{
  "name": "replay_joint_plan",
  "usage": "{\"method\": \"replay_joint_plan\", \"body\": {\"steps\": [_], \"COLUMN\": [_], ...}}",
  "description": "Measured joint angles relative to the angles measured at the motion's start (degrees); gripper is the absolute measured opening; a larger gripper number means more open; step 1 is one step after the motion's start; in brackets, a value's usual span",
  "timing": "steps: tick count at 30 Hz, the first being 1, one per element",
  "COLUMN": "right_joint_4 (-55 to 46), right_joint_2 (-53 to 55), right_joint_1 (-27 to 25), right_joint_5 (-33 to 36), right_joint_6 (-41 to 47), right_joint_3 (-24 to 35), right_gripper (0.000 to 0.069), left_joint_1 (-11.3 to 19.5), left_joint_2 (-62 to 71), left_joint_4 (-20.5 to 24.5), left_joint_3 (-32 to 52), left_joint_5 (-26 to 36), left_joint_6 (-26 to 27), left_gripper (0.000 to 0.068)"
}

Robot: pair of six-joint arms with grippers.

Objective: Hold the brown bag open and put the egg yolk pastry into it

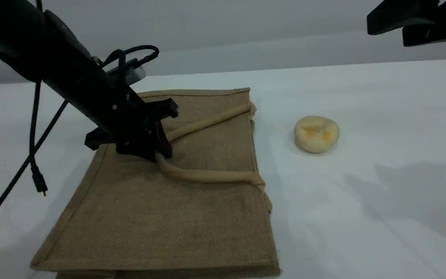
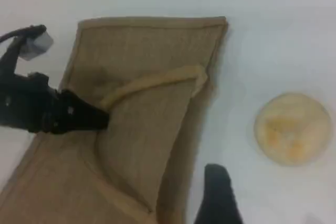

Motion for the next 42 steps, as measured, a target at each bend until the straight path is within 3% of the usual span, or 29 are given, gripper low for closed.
{"method": "replay_joint_plan", "body": {"steps": [3, 13, 20, 28, 37, 42], "right_joint_4": [2.90, 17.89, 17.84, 17.78, 17.83, 17.73], "right_joint_2": [1.93, 12.22, 23.55, 36.74, 42.91, 42.91], "right_joint_1": [0.00, 0.00, 0.00, 0.00, 0.00, 0.00], "right_joint_5": [0.00, -0.91, -0.86, -0.86, -4.84, -1.34], "right_joint_6": [-2.53, -19.49, -19.72, -19.72, -19.66, -19.66], "right_joint_3": [0.00, -1.28, -9.58, -20.01, -23.52, -23.52], "right_gripper": [0.0437, 0.0437, 0.0437, 0.0437, 0.0437, 0.0437], "left_joint_1": [0.00, 0.00, 0.00, 0.00, 0.00, 0.00], "left_joint_2": [-0.16, -5.03, -8.87, -12.92, -14.46, -14.46], "left_joint_4": [0.00, 0.43, 0.81, 2.54, 3.46, 3.57], "left_joint_3": [0.00, -4.94, -8.06, -8.06, -8.06, -8.06], "left_joint_5": [0.59, 8.98, 17.75, 20.10, 22.02, 22.02], "left_joint_6": [0.00, -0.50, -0.67, -1.53, -2.11, -2.11], "left_gripper": [0.0083, 0.0084, 0.0084, 0.0084, 0.0084, 0.0084]}}
